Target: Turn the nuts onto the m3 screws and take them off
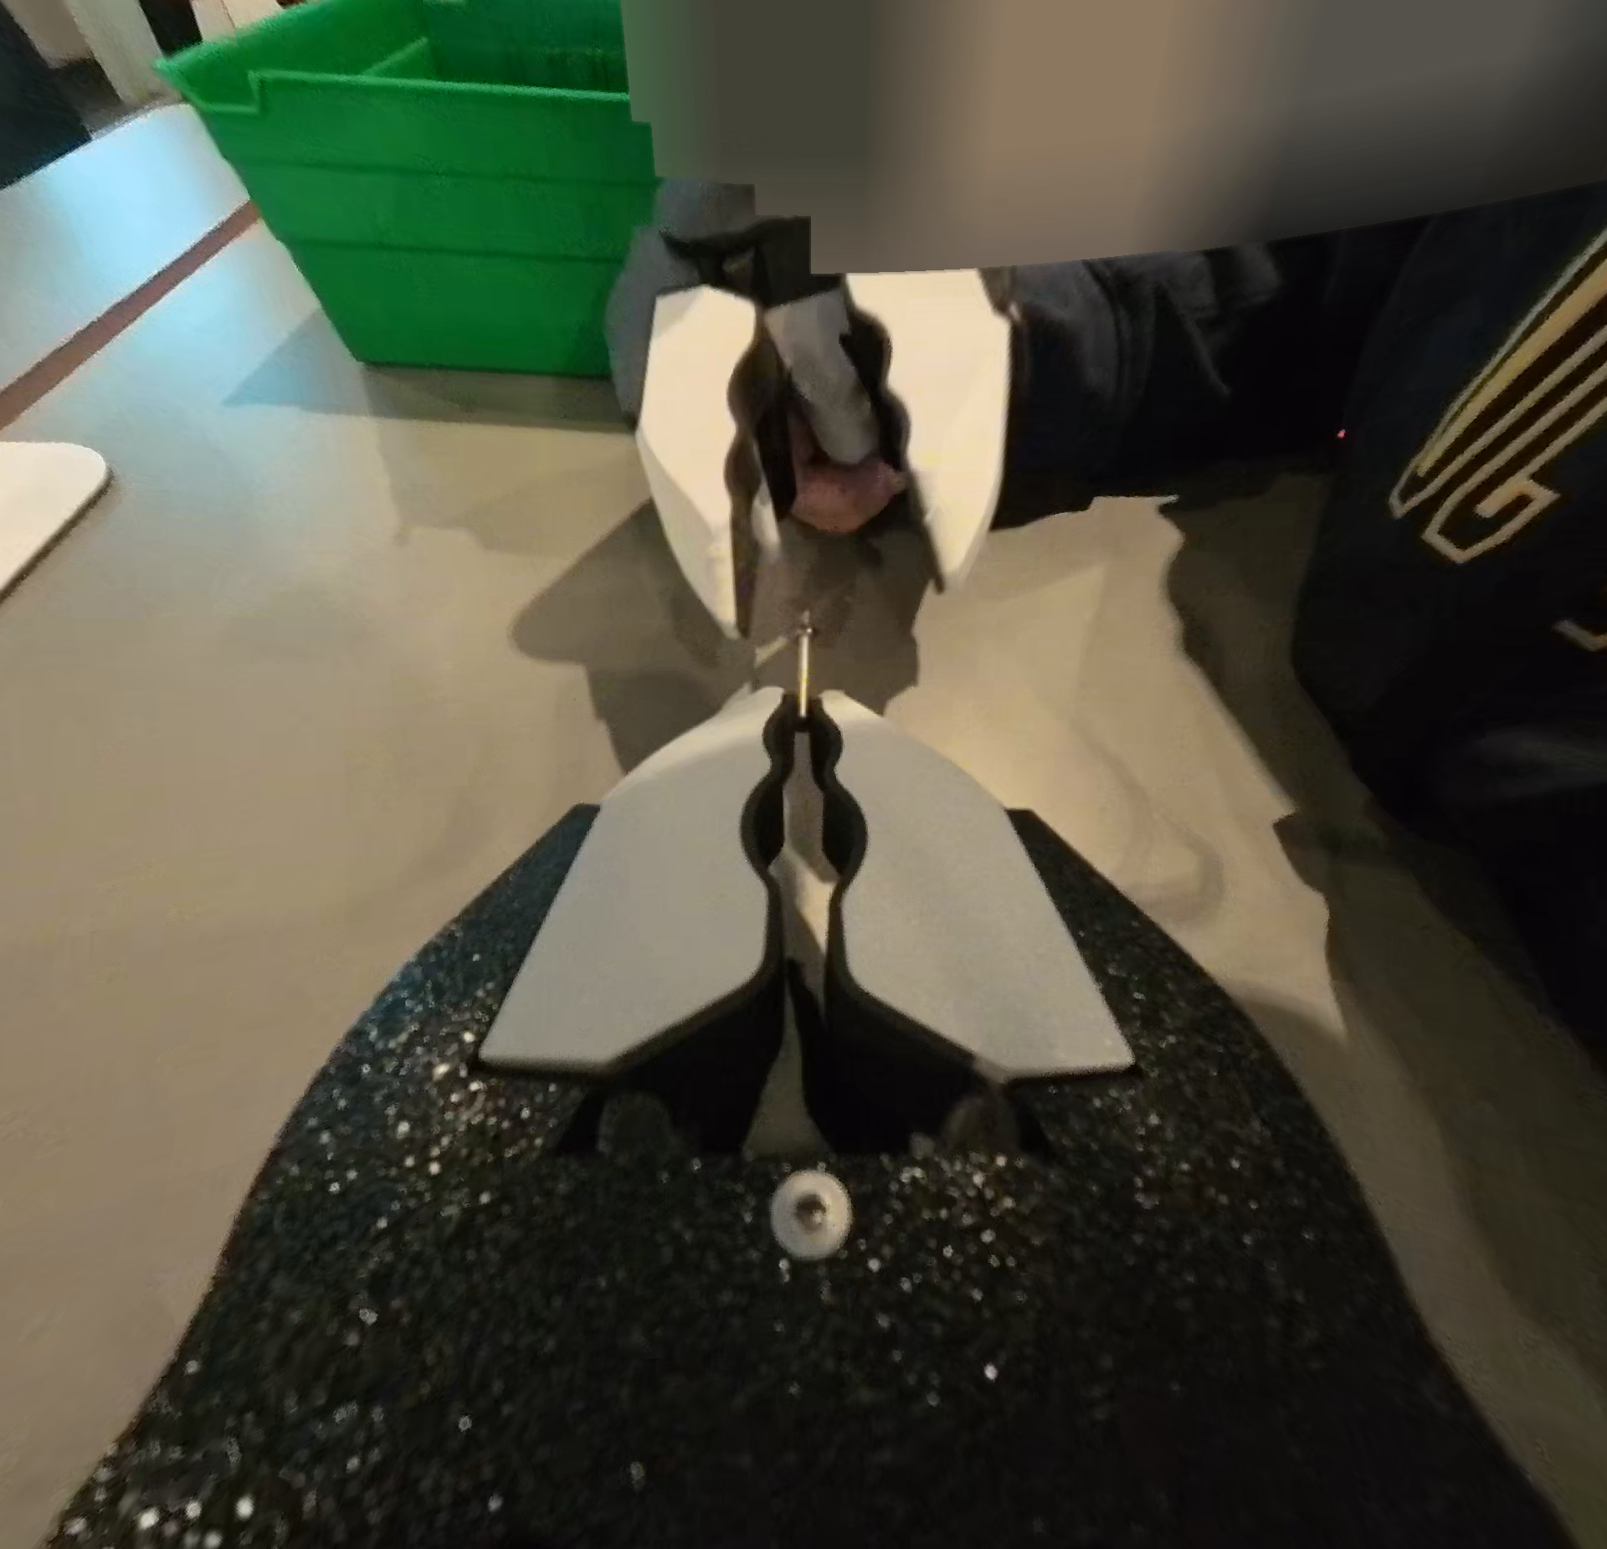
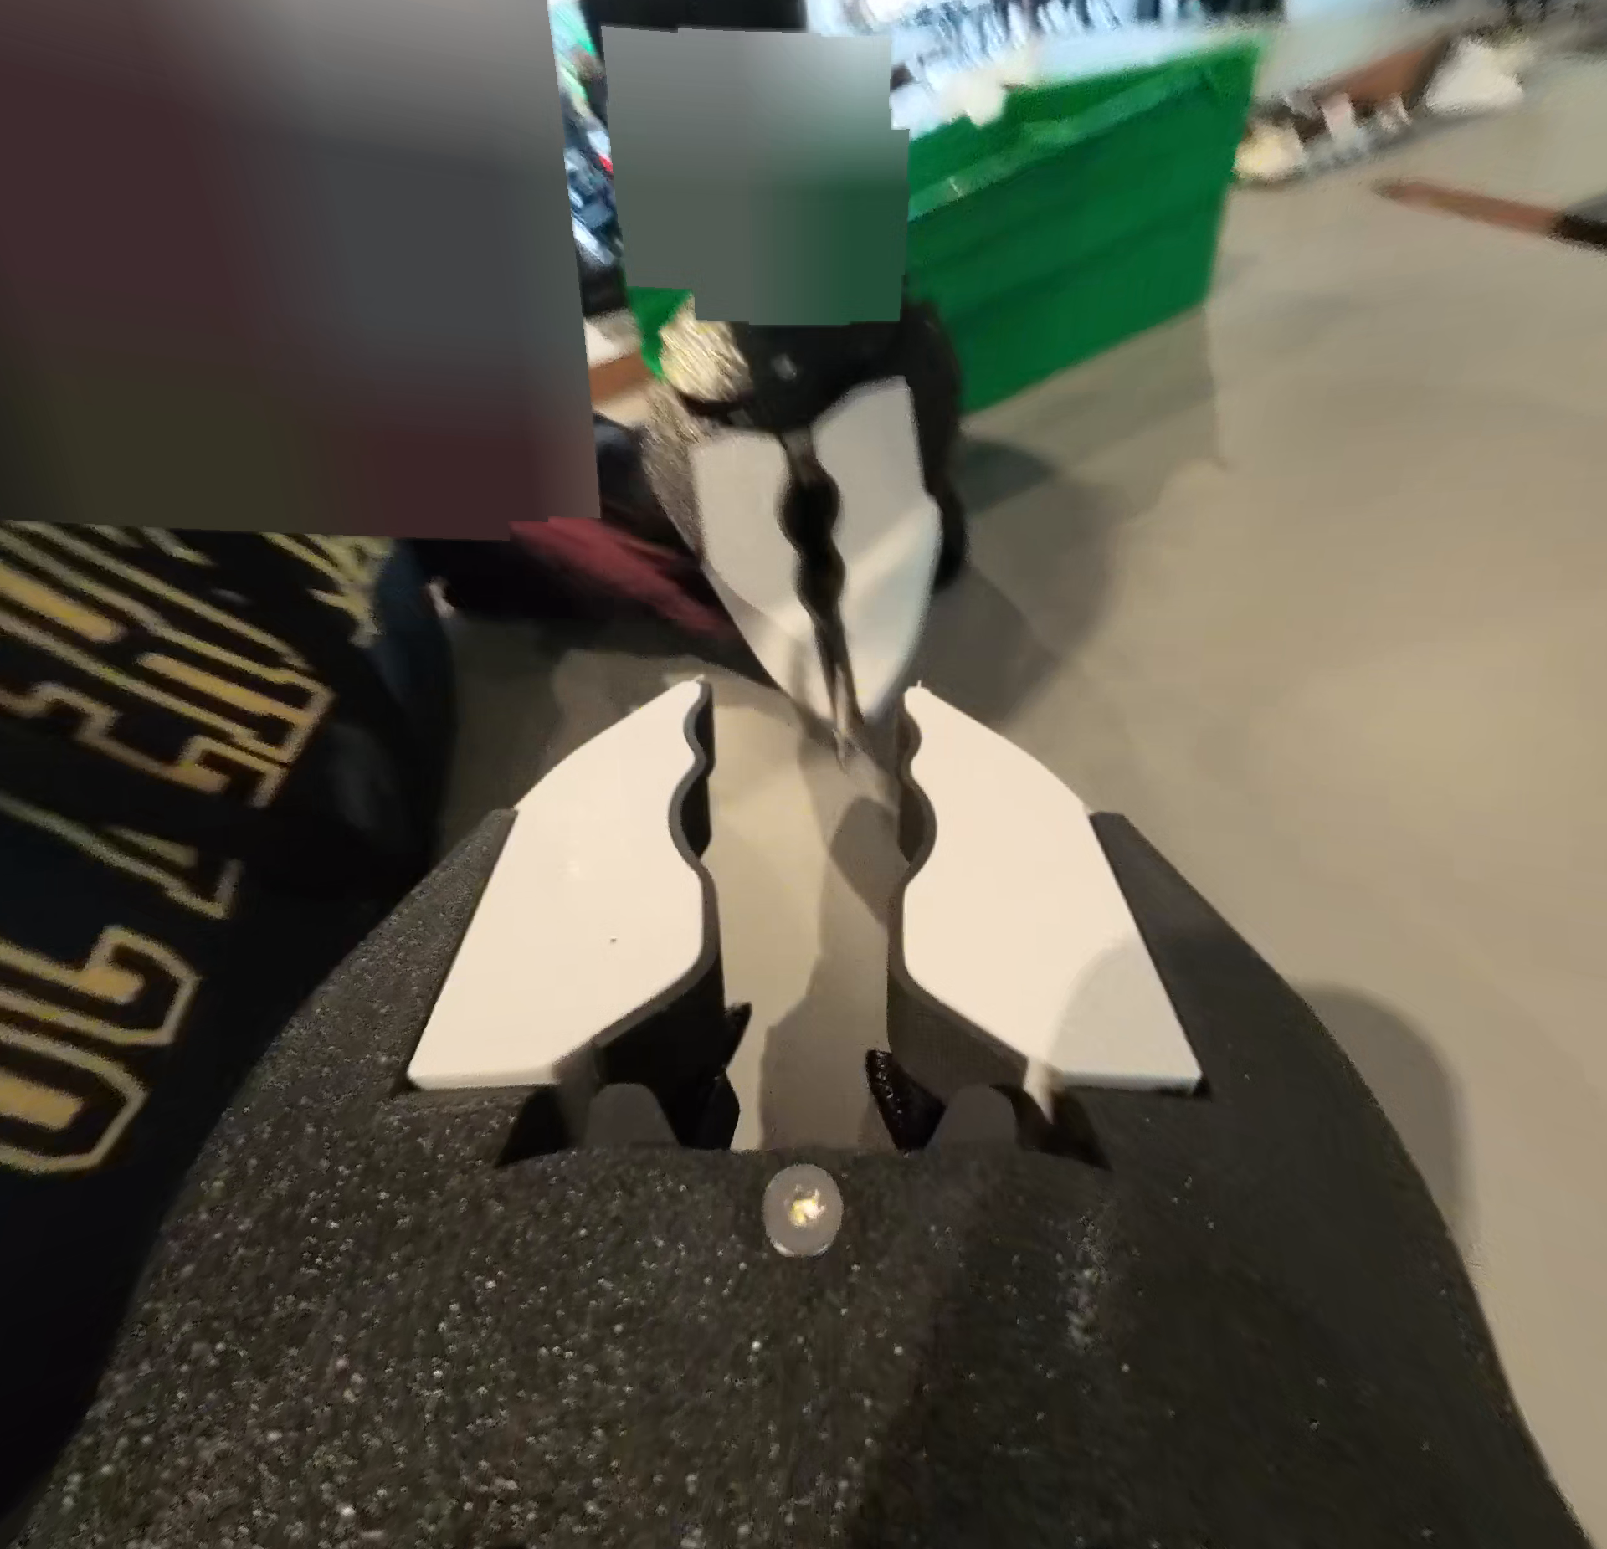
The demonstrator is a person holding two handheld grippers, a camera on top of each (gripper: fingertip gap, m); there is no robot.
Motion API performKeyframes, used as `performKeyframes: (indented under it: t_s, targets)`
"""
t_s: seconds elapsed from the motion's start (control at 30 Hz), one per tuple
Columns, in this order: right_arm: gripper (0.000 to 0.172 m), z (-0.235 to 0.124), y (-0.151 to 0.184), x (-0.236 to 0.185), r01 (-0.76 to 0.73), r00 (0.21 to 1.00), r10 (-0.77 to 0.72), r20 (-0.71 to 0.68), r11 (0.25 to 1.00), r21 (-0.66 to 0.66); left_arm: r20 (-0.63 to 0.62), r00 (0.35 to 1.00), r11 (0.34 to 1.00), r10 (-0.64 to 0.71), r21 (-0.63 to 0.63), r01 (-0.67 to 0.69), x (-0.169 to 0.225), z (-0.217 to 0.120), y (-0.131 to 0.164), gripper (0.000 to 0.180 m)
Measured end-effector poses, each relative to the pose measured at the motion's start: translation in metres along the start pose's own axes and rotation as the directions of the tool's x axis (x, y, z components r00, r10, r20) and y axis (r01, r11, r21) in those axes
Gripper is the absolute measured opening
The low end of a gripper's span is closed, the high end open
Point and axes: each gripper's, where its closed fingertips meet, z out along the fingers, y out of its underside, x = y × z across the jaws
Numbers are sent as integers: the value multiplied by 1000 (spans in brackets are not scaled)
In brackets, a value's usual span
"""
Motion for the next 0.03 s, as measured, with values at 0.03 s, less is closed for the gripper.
performKeyframes:
  t_s: [0.03]
  targets:
    - [40,0,3,1,-16,1000,16,-2,1000,-20,3,1000,1000,-8,23,8,-1,-2,-3,3]
